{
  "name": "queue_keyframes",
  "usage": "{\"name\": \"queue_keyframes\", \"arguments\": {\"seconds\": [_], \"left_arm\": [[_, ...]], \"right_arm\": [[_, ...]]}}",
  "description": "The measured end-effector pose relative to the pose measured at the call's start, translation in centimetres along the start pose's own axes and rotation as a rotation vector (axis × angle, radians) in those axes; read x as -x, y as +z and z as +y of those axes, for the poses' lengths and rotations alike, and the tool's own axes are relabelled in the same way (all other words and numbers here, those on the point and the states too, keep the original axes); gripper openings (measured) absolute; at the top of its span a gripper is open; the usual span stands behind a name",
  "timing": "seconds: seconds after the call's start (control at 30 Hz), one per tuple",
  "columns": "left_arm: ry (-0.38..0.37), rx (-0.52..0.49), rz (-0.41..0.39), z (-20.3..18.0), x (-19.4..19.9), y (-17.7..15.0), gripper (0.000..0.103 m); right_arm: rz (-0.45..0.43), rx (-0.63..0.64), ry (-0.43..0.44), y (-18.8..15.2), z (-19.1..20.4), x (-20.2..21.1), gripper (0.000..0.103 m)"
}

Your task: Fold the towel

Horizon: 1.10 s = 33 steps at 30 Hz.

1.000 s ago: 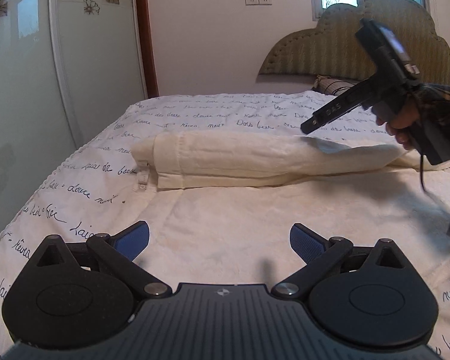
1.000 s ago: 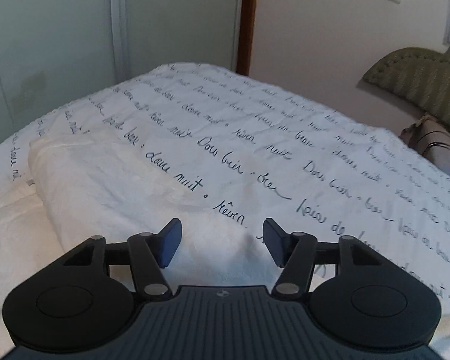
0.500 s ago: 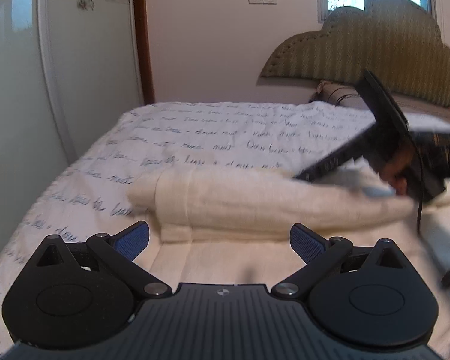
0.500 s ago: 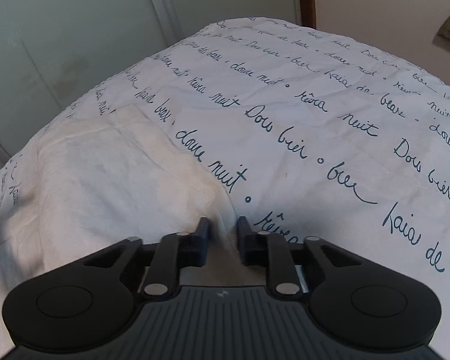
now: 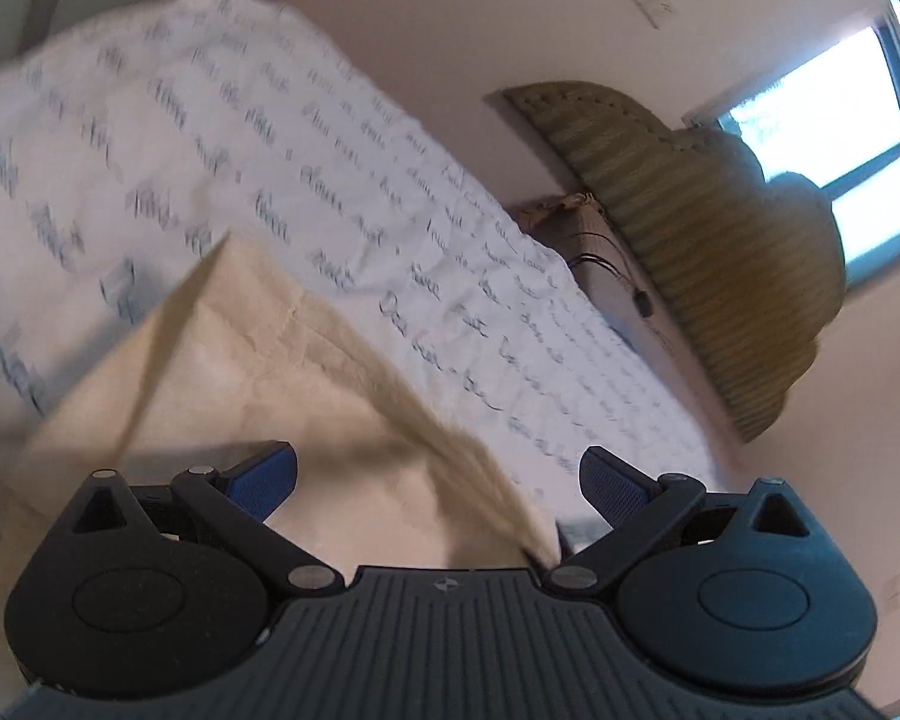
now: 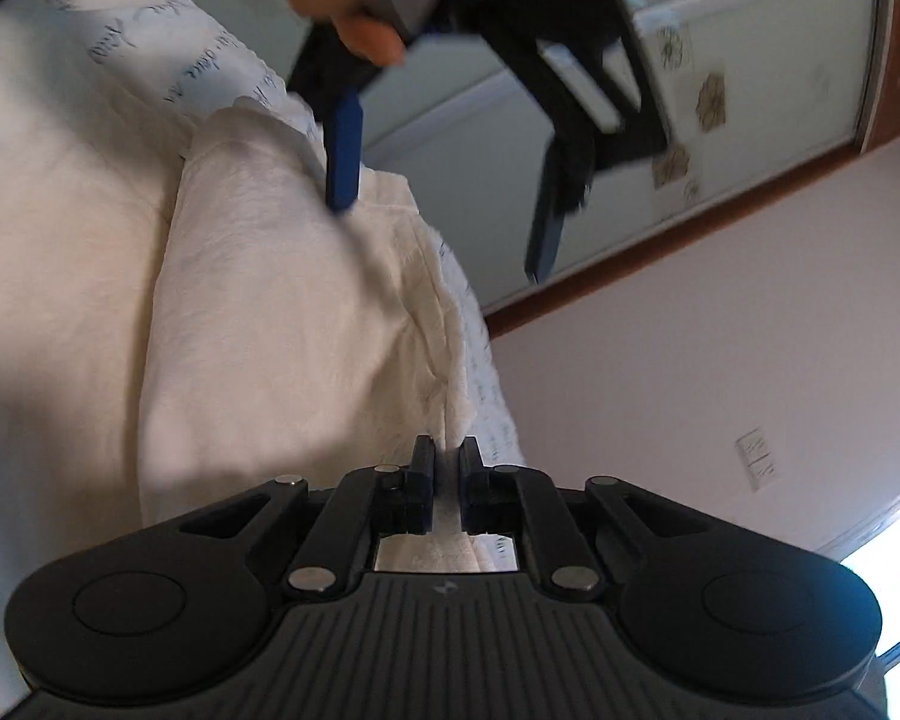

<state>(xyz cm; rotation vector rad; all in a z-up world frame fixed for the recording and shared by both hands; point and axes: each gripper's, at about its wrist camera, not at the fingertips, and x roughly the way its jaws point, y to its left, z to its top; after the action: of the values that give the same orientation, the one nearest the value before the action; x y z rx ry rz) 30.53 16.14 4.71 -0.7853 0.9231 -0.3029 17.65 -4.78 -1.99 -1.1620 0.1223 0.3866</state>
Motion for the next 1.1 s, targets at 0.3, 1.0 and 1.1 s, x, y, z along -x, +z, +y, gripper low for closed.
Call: {"name": "queue_keyframes", "arguments": {"seconds": [0.3,1.0,1.1], "left_arm": [[-0.144,0.268,0.175,4.0,-1.5,-1.9,0.099],[-0.006,0.139,-0.013,4.5,4.6,-11.9,0.053],[-0.007,0.146,-0.021,5.1,4.8,-12.8,0.033]], "right_arm": [[-0.071,0.143,-0.025,-1.3,3.3,6.7,0.008],[-0.044,0.092,0.063,-2.8,6.8,13.4,0.014],[0.0,0.063,0.058,-3.5,6.3,13.2,0.034]]}}
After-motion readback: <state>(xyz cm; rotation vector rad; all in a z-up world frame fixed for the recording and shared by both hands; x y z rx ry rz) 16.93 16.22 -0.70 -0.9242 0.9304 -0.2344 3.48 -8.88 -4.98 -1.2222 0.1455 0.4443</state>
